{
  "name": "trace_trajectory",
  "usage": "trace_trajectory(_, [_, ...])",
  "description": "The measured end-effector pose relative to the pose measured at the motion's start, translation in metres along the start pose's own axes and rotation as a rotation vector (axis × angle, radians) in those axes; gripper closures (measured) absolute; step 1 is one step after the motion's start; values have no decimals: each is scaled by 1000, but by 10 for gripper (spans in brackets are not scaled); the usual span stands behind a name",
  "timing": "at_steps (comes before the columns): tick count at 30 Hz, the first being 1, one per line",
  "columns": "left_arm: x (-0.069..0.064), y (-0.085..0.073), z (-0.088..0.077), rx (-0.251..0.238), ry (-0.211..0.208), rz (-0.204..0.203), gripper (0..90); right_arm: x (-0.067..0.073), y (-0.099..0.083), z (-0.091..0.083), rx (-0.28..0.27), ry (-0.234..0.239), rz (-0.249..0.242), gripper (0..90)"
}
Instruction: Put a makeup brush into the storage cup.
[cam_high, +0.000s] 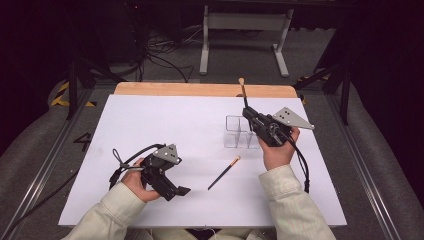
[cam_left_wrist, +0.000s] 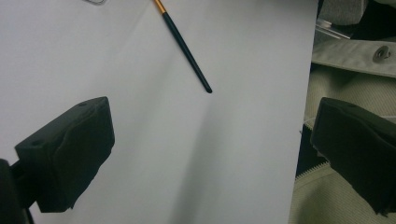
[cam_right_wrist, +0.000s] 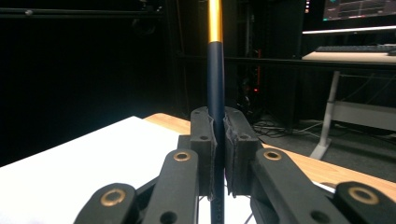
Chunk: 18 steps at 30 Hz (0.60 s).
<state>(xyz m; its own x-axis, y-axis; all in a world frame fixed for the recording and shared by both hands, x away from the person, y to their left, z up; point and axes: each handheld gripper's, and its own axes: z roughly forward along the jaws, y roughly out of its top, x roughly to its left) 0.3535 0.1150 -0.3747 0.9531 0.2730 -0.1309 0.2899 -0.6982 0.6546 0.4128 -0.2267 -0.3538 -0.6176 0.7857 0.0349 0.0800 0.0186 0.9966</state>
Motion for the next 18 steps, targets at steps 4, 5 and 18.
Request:
trace_trajectory(4, [-1, -3, -1, -2, 6, -11, 2, -2, -3, 5, -1, -28, -19, 838])
trace_trajectory(5, [-1, -3, -2, -5, 9, -10, 3, -2, -4, 6, -1, -33, -20, 837])
trace_trajectory(18, [-4, -11, -4, -5, 16, -26, 3, -12, -18, 22, 22, -56, 0, 837])
